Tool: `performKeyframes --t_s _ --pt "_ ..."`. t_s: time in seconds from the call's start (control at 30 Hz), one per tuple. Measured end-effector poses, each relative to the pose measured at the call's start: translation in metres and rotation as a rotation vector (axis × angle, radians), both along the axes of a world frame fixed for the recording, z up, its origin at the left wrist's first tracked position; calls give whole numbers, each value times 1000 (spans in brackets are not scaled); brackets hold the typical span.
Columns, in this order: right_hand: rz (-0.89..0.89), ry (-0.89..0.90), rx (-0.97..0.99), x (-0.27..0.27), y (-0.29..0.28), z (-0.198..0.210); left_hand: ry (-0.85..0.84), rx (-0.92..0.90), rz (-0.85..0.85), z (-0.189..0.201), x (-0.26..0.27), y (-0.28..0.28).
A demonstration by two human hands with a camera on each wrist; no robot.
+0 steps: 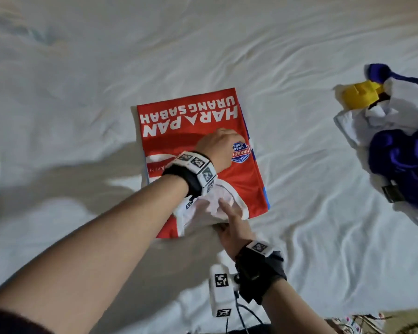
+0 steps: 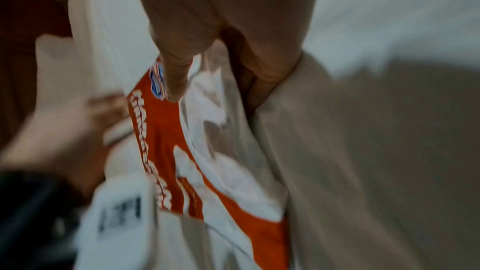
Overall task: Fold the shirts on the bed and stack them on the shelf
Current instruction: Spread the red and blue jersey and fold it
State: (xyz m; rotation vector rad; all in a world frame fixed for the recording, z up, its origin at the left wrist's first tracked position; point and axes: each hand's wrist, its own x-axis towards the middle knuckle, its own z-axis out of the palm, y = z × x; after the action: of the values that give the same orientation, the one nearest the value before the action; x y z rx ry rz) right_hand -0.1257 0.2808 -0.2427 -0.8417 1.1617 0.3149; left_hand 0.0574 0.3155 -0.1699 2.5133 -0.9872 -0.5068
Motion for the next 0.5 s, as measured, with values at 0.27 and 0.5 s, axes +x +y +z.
performKeyframes --t_s 0.27,0.5 --pt "-77 54 30 19 22 -7 -134 680 -636 -21 6 -88" --pt "166 85 -192 -3 -68 13 -72 440 -375 -32 30 -101"
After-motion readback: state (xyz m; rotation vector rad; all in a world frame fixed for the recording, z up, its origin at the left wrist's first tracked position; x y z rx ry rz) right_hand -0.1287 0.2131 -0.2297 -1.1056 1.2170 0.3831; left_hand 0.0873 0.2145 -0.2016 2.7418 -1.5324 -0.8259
